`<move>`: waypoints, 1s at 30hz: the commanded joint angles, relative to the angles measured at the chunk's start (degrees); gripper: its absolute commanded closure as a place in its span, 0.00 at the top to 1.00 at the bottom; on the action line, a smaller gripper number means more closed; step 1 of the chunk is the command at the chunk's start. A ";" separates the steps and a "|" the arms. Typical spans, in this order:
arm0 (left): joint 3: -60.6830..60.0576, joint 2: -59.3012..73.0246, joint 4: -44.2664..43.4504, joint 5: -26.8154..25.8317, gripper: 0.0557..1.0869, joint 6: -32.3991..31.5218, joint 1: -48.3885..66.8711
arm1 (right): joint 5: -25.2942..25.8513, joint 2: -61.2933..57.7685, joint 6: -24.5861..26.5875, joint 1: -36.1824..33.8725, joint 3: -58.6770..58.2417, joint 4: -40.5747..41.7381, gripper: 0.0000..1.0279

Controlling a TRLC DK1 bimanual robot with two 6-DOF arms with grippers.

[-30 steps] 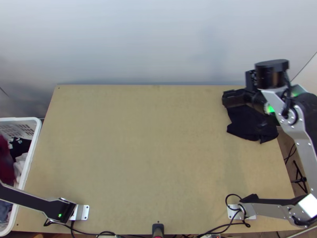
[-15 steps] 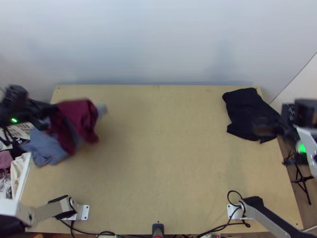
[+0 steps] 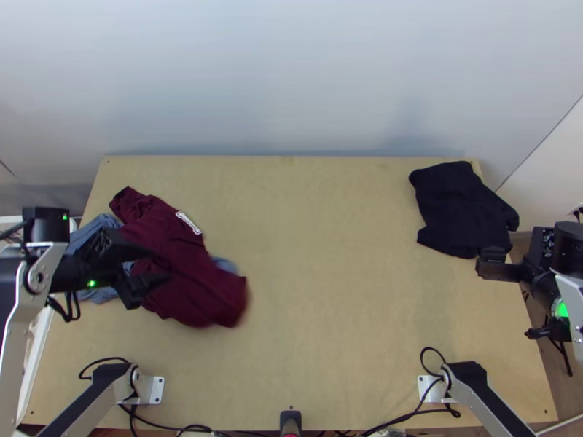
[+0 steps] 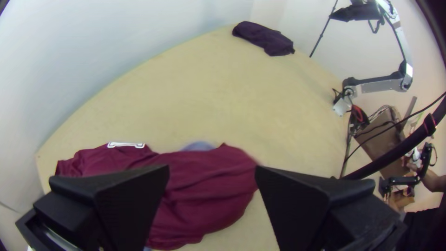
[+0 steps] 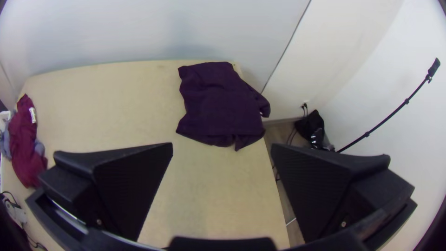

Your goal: Fold the t-shirt

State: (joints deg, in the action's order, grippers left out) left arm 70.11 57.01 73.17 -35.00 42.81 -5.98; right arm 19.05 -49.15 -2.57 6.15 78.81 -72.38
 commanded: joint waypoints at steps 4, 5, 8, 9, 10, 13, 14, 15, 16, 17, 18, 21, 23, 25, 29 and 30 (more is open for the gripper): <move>0.38 2.84 2.07 4.33 0.95 23.37 -31.29 | -0.33 2.21 -0.07 -1.06 -3.66 -0.57 0.96; -0.41 5.30 1.01 4.15 0.95 26.36 -35.42 | -0.42 2.56 -0.16 -1.14 -4.71 -0.31 0.96; -1.02 15.85 -3.73 4.15 0.95 28.56 -42.45 | -1.38 3.00 -0.16 -1.49 -6.47 0.66 0.96; -0.23 19.80 -4.17 4.15 0.95 29.79 -44.56 | -1.65 2.91 -0.24 -1.49 -6.47 0.92 0.96; 0.56 23.49 -4.88 4.24 0.95 30.23 -45.61 | -1.73 2.83 -0.24 -1.49 -6.21 1.01 0.96; 2.76 32.72 -7.07 5.47 0.89 31.20 -47.90 | -2.00 2.39 -0.16 -0.70 -5.94 1.01 0.96; 3.11 35.18 -8.21 6.26 0.89 31.37 -48.34 | -2.00 2.39 -0.16 -0.35 -6.03 1.01 0.96; 3.28 37.29 -9.62 6.88 0.89 31.37 -48.60 | -2.00 2.21 -0.07 0.18 -6.03 1.01 0.96; 3.37 39.05 -10.94 7.23 0.89 31.37 -48.78 | -2.00 2.12 0.02 0.70 -5.94 1.01 0.96; 3.55 40.63 -11.91 7.76 0.89 31.37 -48.87 | -2.00 1.95 0.02 0.88 -5.86 1.10 0.96; 3.72 41.86 -12.70 7.85 0.89 31.28 -48.78 | -2.00 1.60 0.11 1.05 -5.68 1.10 0.96; 3.46 44.41 -14.63 8.02 0.89 30.85 -48.25 | -1.91 0.72 0.20 1.32 -4.63 1.10 0.96; 2.93 45.91 -15.86 8.02 0.89 30.32 -47.72 | -1.91 0.10 0.20 1.58 -3.83 1.10 0.96; 2.05 47.14 -17.18 8.02 0.89 29.53 -46.93 | -1.91 -0.42 0.20 1.67 -2.96 1.10 0.96; -2.34 46.96 -22.63 9.25 0.89 29.00 -44.82 | -1.82 -0.95 0.72 2.46 -1.81 0.92 0.96; -3.75 46.61 -25.00 10.04 0.89 28.82 -44.56 | -1.82 -1.04 0.72 2.55 -1.55 0.84 0.96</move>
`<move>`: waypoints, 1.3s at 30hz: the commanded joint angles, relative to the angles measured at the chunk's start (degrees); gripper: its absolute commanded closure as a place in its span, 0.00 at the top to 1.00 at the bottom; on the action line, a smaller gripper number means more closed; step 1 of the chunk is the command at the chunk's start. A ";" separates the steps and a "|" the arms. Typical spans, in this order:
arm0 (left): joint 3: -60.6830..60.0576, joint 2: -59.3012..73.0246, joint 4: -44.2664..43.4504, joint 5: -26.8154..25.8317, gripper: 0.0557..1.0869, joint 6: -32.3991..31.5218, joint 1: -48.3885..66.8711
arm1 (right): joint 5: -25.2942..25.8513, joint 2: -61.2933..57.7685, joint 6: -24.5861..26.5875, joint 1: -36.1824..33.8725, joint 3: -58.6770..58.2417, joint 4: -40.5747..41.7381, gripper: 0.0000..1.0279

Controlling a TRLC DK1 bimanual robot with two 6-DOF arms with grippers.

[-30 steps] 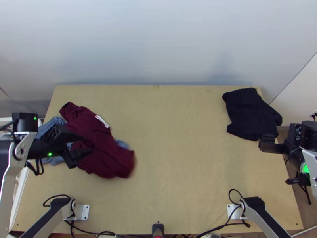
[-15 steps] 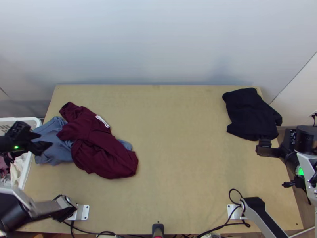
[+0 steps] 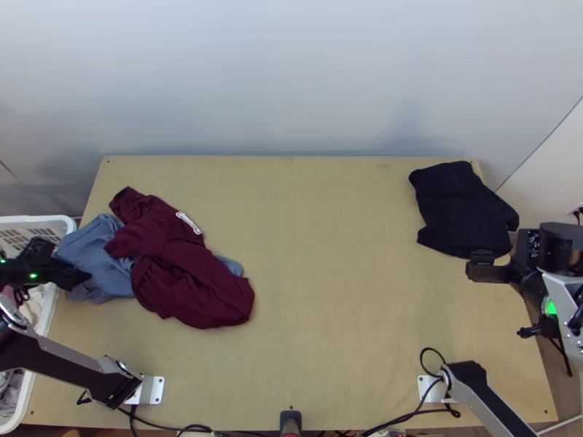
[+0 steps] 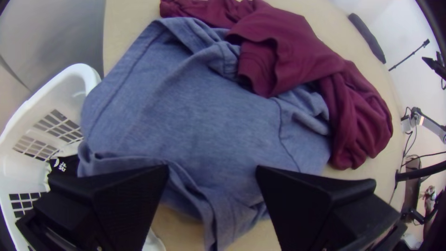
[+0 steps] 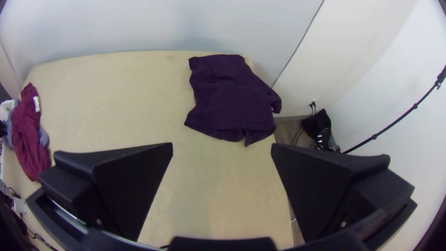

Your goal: Fold the t-shirt

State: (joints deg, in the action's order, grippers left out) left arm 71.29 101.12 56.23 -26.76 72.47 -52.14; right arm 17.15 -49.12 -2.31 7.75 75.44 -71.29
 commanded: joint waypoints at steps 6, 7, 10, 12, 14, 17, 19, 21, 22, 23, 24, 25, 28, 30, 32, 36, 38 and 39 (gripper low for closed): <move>-10.20 2.24 -16.06 5.67 0.67 -0.84 3.62 | 0.08 -1.24 0.46 0.95 2.34 -0.43 0.96; -9.94 2.41 -16.06 5.67 0.52 -1.19 3.62 | 0.08 -1.33 0.46 0.86 2.34 -0.43 0.96; -8.18 2.41 -14.92 5.67 0.14 -3.56 3.62 | 0.08 -1.33 0.46 0.86 2.52 -0.43 0.96; -4.14 2.50 -10.35 5.32 0.04 -6.29 3.01 | 0.08 -1.33 0.46 0.86 2.70 -0.43 0.96; 1.93 2.94 -1.56 2.15 0.04 -6.90 1.60 | 0.17 -1.33 0.46 0.78 2.87 -0.43 0.96; 13.44 3.82 9.34 -2.59 0.04 -8.66 -1.30 | 0.08 -1.33 0.46 0.78 3.13 -0.43 0.96; 26.54 5.75 20.33 -6.55 0.04 -8.83 -3.41 | 0.08 -1.68 0.46 0.69 3.75 -0.43 0.96; 40.33 7.34 27.27 -10.50 0.04 -12.61 -5.52 | 0.08 -1.85 0.46 0.60 4.45 -0.43 0.96; 46.05 6.98 27.36 -11.82 0.04 -14.72 -6.40 | 0.08 -2.12 0.46 0.51 4.80 -0.43 0.96; 50.97 6.63 27.62 -12.52 0.04 -15.51 -7.10 | 0.08 -2.29 0.46 0.34 5.16 -0.52 0.96; 55.19 5.93 27.62 -12.79 0.04 -15.78 -7.54 | 0.08 -2.29 0.46 0.25 5.33 -0.52 0.96; 58.53 5.23 27.53 -13.31 0.04 -15.95 -7.71 | 0.08 -2.38 0.46 0.25 5.51 -0.52 0.96; 60.73 2.06 25.07 -13.84 0.04 -15.95 -7.71 | 0.08 -2.38 0.28 0.07 5.24 -0.34 0.96; 60.73 0.57 22.35 -13.93 0.04 -17.45 -8.42 | 0.08 -2.29 0.28 0.07 5.07 -0.34 0.96; 60.73 0.39 16.90 -13.75 0.04 -21.93 -10.97 | 0.08 -1.94 0.28 -0.10 5.16 -0.34 0.96; 60.64 1.01 6.79 -4.53 0.04 -26.68 -19.05 | 0.17 -0.36 0.55 -0.28 5.07 -0.78 0.96; 60.46 1.71 4.77 -1.62 0.04 -27.29 -24.41 | 0.17 0.34 0.55 -0.80 4.80 -1.05 0.96; 60.02 2.41 4.15 -0.31 0.04 -27.29 -26.79 | 0.17 0.78 0.55 -0.89 4.45 -1.14 0.96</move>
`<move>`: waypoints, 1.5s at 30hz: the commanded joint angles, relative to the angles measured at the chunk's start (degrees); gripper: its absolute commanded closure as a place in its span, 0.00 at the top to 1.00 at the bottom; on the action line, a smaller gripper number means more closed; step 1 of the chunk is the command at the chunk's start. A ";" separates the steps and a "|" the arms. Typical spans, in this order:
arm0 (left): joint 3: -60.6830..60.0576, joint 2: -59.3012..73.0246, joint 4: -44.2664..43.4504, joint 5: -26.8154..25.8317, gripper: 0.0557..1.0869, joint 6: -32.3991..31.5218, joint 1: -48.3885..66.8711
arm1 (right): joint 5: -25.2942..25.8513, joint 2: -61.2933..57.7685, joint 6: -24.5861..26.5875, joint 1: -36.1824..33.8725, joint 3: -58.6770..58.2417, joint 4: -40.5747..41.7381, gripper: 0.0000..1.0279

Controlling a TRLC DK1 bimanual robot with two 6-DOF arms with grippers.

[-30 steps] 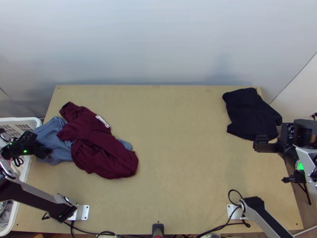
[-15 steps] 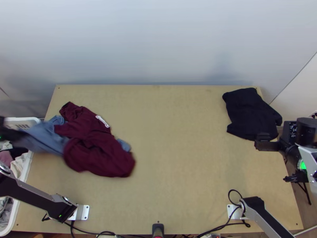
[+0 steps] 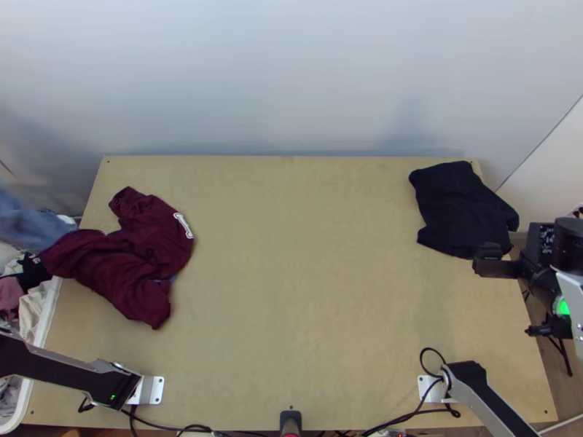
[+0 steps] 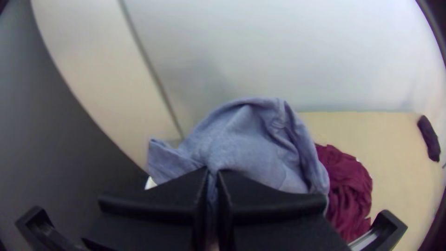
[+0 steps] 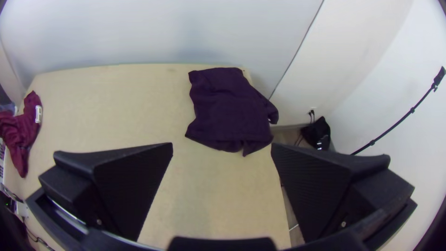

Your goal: Fold the t-shirt

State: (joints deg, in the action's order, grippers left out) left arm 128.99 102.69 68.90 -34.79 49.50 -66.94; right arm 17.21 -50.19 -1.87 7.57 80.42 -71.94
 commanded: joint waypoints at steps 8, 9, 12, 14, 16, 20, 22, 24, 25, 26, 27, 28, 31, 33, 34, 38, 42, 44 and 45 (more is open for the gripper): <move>-1.72 14.73 -15.20 23.97 0.20 0.87 -17.35 | -0.16 3.88 -0.33 -0.45 -4.49 -0.30 0.96; -1.81 16.05 -15.11 24.06 0.38 1.39 -17.26 | -0.16 3.79 -0.42 -0.37 -4.49 -0.22 0.96; -2.25 17.54 -13.97 20.90 0.96 1.39 -16.65 | -0.16 3.70 -0.42 -0.01 -4.13 -0.04 0.96; -1.99 17.80 -13.88 18.97 0.96 0.16 -16.12 | -0.07 3.79 -0.33 0.25 -4.13 -0.13 0.96; -1.99 17.72 -13.01 17.73 0.96 -0.45 -15.42 | -0.07 3.88 -0.06 0.34 -3.61 -0.39 0.96; -1.99 14.99 -9.23 11.05 0.96 -1.68 -14.63 | -0.07 3.88 -0.06 0.34 -2.55 -0.92 0.96; -2.07 12.53 -2.63 4.29 0.95 -1.86 -13.75 | -0.07 4.05 -0.24 0.34 -2.99 -1.09 0.96; -2.95 10.07 8.35 -1.43 0.95 1.13 -11.37 | -0.16 4.32 -0.59 0.34 -3.96 -1.09 0.96; -4.01 8.75 14.94 -3.10 0.94 4.47 -9.53 | -0.16 4.32 -0.86 0.25 -4.49 -1.09 0.96; -9.37 5.23 14.50 -3.36 0.93 5.44 -7.24 | -0.34 4.40 -0.94 0.25 -4.92 -1.09 0.96; -15.43 1.19 14.50 -3.36 0.91 8.86 -5.05 | -0.60 4.49 -0.94 0.25 -5.36 -1.09 0.96; -21.59 -2.85 14.50 -3.36 0.90 11.94 -2.41 | -1.04 4.49 -0.94 0.25 -5.72 -1.01 0.96; -38.02 -13.13 14.33 -2.66 0.90 19.15 6.12 | -1.30 4.40 -0.86 0.16 -5.72 -0.83 0.96; -46.11 -17.53 12.75 -0.20 0.90 21.08 12.27 | -1.30 4.49 -0.77 0.25 -5.63 -0.92 0.96; -48.57 -18.58 12.39 0.86 0.90 21.17 15.17 | -1.30 4.58 -0.77 0.34 -5.54 -0.92 0.96; -54.90 -22.27 3.69 0.60 0.87 13.96 23.78 | -1.30 5.11 -0.68 0.34 -5.98 -0.92 0.96; -61.66 -25.79 -13.97 1.74 0.86 0.51 32.75 | -1.30 5.72 -0.86 0.25 -6.59 -0.83 0.96; -64.48 -25.61 -22.32 4.46 0.86 -6.87 37.23 | -1.30 6.25 -0.86 0.07 -7.21 -0.83 0.96; -65.27 -25.00 -24.78 5.17 0.86 -9.77 39.25 | -1.30 6.51 -0.86 -0.01 -7.47 -0.83 0.96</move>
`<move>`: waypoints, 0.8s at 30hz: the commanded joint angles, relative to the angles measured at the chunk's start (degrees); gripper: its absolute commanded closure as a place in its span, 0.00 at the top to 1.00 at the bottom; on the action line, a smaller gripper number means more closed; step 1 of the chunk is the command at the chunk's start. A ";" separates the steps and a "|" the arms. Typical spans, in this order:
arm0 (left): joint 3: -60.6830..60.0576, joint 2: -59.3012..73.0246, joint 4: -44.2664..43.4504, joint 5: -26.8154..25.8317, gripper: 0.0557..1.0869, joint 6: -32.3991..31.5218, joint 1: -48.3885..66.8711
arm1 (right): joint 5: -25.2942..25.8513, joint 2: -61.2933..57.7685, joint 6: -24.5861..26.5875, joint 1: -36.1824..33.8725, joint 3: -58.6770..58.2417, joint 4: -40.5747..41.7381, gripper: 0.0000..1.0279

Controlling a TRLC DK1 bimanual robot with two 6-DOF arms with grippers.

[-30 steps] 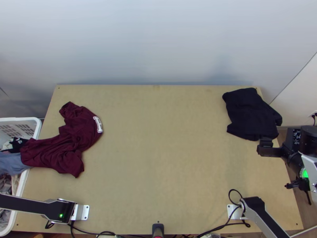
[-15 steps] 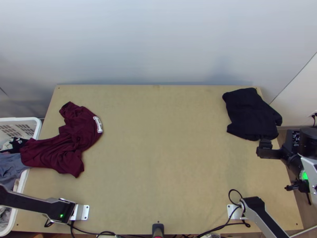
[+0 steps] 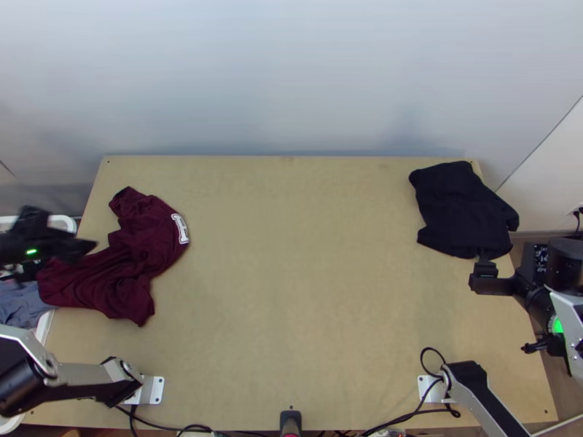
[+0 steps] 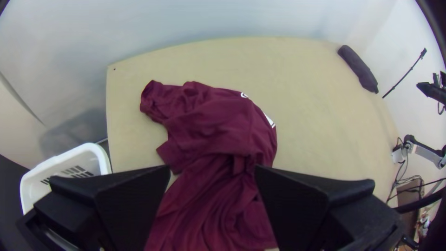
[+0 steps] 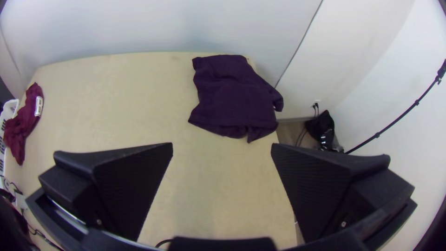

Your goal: Fold the t-shirt

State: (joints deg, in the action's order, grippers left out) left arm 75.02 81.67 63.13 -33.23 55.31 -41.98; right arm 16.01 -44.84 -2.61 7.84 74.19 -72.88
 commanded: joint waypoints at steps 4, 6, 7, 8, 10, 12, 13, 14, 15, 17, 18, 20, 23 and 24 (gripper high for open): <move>-12.09 -1.95 -17.69 3.88 0.86 -20.59 20.97 | -0.10 1.86 -0.11 -0.37 -2.21 0.20 0.96; -14.56 -2.48 -18.31 5.20 0.86 -20.68 22.99 | -0.10 2.21 -0.02 -0.37 -2.47 0.37 0.96; -15.87 -2.48 -18.84 5.46 0.86 -20.59 23.52 | -0.10 2.39 -0.02 -0.37 -2.56 0.46 0.96; -16.93 -2.48 -19.54 6.08 0.86 -20.59 23.78 | -0.10 2.48 -0.02 -0.37 -2.74 0.55 0.96; -18.69 -2.22 -20.51 6.43 0.86 -20.59 24.49 | -0.01 2.74 -0.02 -0.37 -3.18 0.90 0.96; -20.18 -2.04 -21.91 7.48 0.81 -20.59 25.36 | -0.10 2.74 0.06 -0.37 -3.53 1.25 0.96; -20.97 -2.04 -23.23 8.18 0.78 -20.59 25.80 | -0.10 2.74 0.06 -0.37 -3.71 1.60 0.96; -21.67 -2.04 -24.81 9.06 0.78 -20.59 25.98 | -0.10 2.74 0.06 -0.37 -3.88 1.95 0.96; -22.29 -1.95 -26.40 9.85 0.78 -20.68 26.24 | -0.10 2.74 0.06 -0.28 -3.97 2.31 0.96; -23.78 -2.04 -30.61 12.14 0.76 -20.86 26.51 | -0.10 2.39 0.15 -0.19 -3.97 3.01 0.96; -24.49 -2.13 -32.55 12.93 0.70 -20.86 26.68 | -0.10 2.21 0.24 -0.10 -3.79 3.27 0.96; -24.75 -1.25 -34.39 13.11 0.59 -21.21 26.77 | -0.01 1.69 0.24 0.16 -3.62 3.54 0.96; -24.49 0.95 -35.01 13.11 0.38 -21.30 26.60 | -0.01 1.42 0.33 0.87 -3.62 3.71 0.96; -24.84 1.04 -35.89 13.11 0.30 -21.30 26.51 | -0.01 1.42 0.50 0.87 -3.62 3.89 0.96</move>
State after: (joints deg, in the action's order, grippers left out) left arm 52.38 80.62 32.36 -21.78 34.52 -16.25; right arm 15.92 -42.87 -2.46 7.94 70.63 -69.91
